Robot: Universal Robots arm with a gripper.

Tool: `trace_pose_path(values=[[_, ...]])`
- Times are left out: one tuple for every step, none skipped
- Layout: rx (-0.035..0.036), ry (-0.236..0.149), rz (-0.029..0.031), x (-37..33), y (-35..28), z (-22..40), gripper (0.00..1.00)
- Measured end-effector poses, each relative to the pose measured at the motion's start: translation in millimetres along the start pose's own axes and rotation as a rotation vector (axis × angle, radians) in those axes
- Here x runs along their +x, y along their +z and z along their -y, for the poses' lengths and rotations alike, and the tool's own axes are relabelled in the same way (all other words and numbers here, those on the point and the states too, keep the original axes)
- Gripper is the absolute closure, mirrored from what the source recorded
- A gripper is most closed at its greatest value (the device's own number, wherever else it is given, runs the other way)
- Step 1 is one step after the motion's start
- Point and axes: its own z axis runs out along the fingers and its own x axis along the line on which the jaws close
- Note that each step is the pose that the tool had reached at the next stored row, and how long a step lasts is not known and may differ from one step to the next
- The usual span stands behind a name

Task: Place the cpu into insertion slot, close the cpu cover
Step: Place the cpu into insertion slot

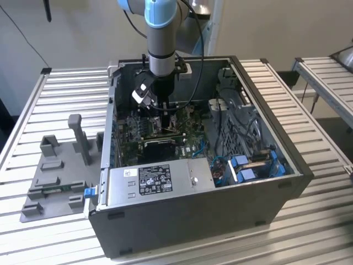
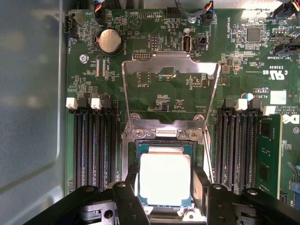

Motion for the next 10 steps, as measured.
trace_pose_path(values=[[0.0,0.0,0.0,0.0,0.0,-0.1,0.46],[0.0001,0.0,0.0001,0.0,0.0,-0.1,0.46],[0.0002,0.0,0.0003,0.0,-0.1,-0.1,0.46],[0.0002,0.0,0.0004,0.1,-0.2,0.0,0.46],[0.0001,0.0,0.0007,0.2,-0.2,0.1,0.46],[0.0001,0.0,0.0007,0.4,-0.2,0.4,0.46],[0.0003,0.0,0.0008,0.6,-0.3,0.6,0.46],[0.0003,-0.001,0.0008,0.8,-0.3,0.7,0.46],[0.0004,-0.001,0.0007,1.0,-0.3,0.9,0.46],[0.0005,-0.001,0.0005,1.0,-0.3,0.9,0.46]])
